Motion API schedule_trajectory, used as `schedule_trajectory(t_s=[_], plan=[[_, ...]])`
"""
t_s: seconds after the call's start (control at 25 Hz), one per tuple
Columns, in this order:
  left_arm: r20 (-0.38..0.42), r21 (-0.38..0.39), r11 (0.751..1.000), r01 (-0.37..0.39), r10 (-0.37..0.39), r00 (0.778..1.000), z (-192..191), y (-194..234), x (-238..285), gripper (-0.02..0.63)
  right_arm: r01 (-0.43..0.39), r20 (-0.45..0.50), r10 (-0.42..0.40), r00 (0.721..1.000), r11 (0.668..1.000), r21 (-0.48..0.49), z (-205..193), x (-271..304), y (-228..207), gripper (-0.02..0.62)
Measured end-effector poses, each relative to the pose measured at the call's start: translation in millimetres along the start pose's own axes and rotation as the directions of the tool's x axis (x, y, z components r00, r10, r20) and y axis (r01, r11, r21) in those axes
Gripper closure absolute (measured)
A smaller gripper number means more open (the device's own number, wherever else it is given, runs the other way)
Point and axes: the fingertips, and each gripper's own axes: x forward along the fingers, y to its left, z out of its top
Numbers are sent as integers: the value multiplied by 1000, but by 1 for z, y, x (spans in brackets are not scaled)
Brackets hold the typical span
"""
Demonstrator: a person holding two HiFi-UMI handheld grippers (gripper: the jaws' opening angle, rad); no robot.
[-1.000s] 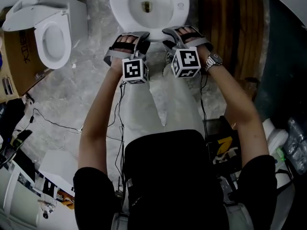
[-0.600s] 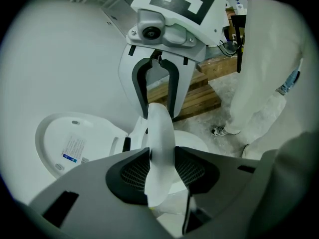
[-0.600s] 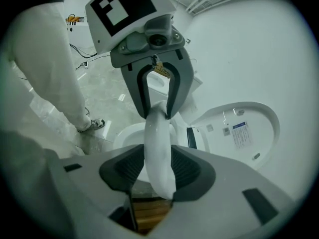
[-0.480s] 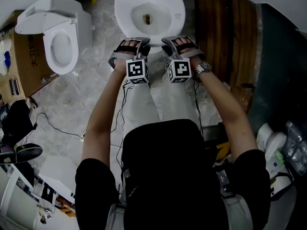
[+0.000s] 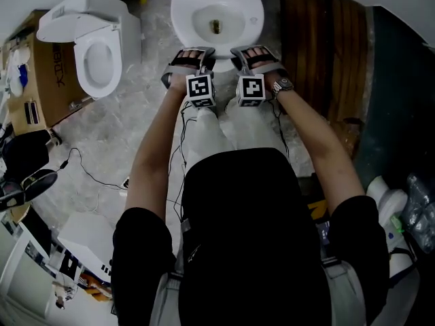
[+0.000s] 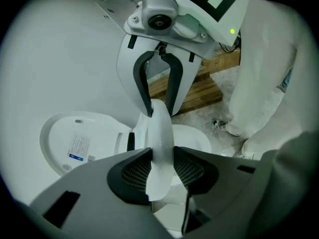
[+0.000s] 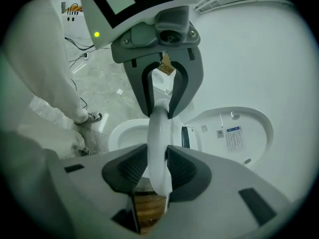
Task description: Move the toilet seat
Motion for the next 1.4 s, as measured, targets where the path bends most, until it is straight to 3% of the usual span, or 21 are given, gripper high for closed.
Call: schedule_trajectory(t_s=[0.52, 0.76, 1.2, 1.4], plan=[[-98, -27, 999, -33, 30, 995, 2, 27, -12, 474, -58, 70, 58, 996, 998, -6, 0, -10, -27, 465], [-104, -31, 999, -33, 30, 994, 1, 46, -20, 480, -75, 72, 74, 995, 997, 12, 2, -15, -46, 466], [-93, -53, 998, 36, -41, 995, -1, 73, -32, 481, -29, 38, 26, 999, 996, 87, 8, -25, -81, 446], [-80, -91, 994, 67, -75, 994, 2, 82, -34, 479, 25, 2, -25, 1000, 1000, 15, 6, -27, -87, 446]])
